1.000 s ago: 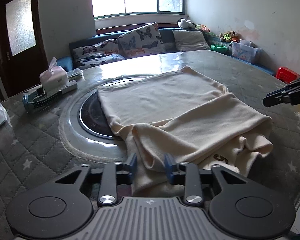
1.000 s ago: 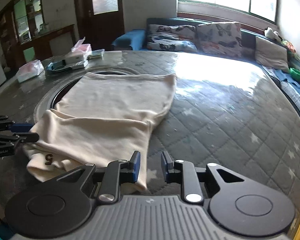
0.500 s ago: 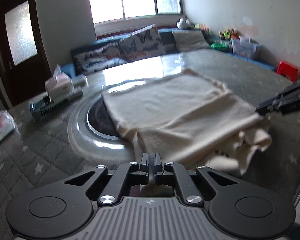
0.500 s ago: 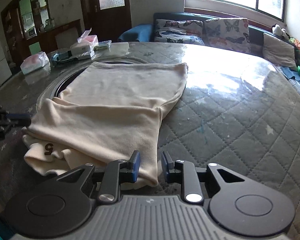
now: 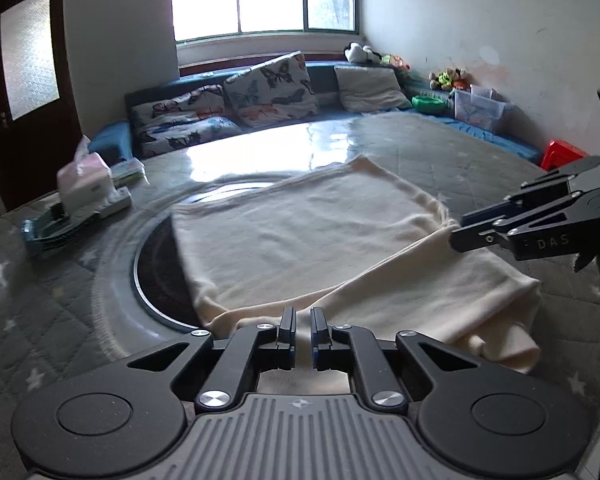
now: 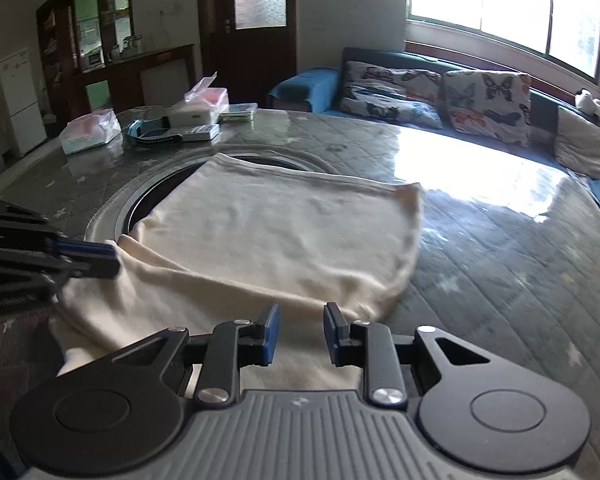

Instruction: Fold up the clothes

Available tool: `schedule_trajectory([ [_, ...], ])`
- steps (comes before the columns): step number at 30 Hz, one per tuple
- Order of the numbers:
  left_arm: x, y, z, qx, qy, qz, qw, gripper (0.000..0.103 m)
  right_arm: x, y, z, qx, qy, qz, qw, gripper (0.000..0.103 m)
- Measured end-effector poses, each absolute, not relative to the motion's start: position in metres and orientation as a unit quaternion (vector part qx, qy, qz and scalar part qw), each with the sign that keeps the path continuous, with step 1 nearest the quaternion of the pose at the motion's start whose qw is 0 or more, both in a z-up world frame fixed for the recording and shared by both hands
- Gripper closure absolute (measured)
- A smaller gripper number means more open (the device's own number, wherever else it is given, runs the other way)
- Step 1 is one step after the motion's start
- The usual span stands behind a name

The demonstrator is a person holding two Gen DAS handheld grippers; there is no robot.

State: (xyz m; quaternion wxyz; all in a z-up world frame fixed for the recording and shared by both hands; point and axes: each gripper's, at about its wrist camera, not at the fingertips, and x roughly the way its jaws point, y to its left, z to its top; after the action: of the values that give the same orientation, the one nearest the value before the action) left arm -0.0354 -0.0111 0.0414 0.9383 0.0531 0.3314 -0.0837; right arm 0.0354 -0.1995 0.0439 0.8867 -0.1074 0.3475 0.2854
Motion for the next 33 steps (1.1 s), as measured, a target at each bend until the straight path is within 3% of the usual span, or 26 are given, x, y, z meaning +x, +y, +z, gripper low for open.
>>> schedule_trajectory([
  [17, -0.044, 0.015, 0.033, 0.042, 0.312, -0.087, 0.945, 0.093, 0.047, -0.203, 0.030, -0.117, 0.361, 0.271, 0.884, 0.080],
  [33, -0.066, -0.012, 0.036, 0.091, 0.294, -0.125, 0.943, 0.091, -0.012, -0.193, 0.042, -0.138, 0.348, 0.324, 0.869, 0.078],
])
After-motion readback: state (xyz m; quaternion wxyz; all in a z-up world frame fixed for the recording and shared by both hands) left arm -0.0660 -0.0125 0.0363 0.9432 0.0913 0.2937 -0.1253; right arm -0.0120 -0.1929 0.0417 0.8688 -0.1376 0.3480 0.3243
